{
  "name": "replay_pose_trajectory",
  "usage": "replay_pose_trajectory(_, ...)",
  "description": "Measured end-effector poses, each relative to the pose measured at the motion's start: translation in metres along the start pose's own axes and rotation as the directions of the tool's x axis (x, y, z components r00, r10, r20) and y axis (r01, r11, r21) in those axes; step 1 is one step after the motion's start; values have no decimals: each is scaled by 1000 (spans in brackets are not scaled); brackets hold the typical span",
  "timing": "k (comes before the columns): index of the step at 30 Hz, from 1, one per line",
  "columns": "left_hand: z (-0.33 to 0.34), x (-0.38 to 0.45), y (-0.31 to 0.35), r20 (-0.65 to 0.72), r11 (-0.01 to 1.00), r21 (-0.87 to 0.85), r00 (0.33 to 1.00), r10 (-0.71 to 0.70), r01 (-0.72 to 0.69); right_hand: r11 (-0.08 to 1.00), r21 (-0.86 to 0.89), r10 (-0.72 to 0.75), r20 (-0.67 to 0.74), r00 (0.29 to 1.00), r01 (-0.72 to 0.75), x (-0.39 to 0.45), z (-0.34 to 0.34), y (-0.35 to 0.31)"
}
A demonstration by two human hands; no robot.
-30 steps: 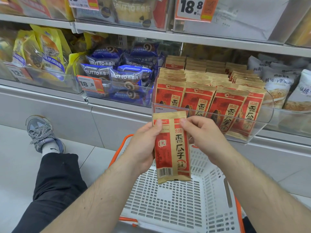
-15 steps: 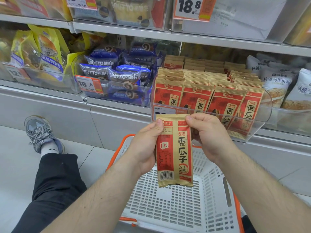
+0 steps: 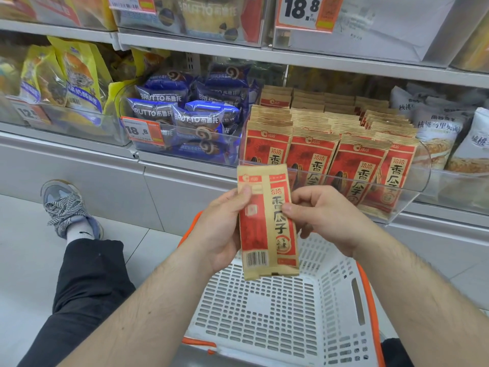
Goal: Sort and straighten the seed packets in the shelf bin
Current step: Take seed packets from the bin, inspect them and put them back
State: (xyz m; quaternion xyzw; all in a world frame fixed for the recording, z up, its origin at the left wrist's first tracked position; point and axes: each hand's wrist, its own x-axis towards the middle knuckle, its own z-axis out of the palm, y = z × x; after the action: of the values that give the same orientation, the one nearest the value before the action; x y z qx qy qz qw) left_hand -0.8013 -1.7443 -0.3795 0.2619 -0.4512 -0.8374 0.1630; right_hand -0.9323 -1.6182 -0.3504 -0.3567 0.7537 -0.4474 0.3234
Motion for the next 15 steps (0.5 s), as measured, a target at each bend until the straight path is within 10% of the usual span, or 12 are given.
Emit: replay_pose_trajectory(15,-6,3,-4,-42,991,-122,997,-57,52,981,141,84,293,952,-130,-3,-9,4)
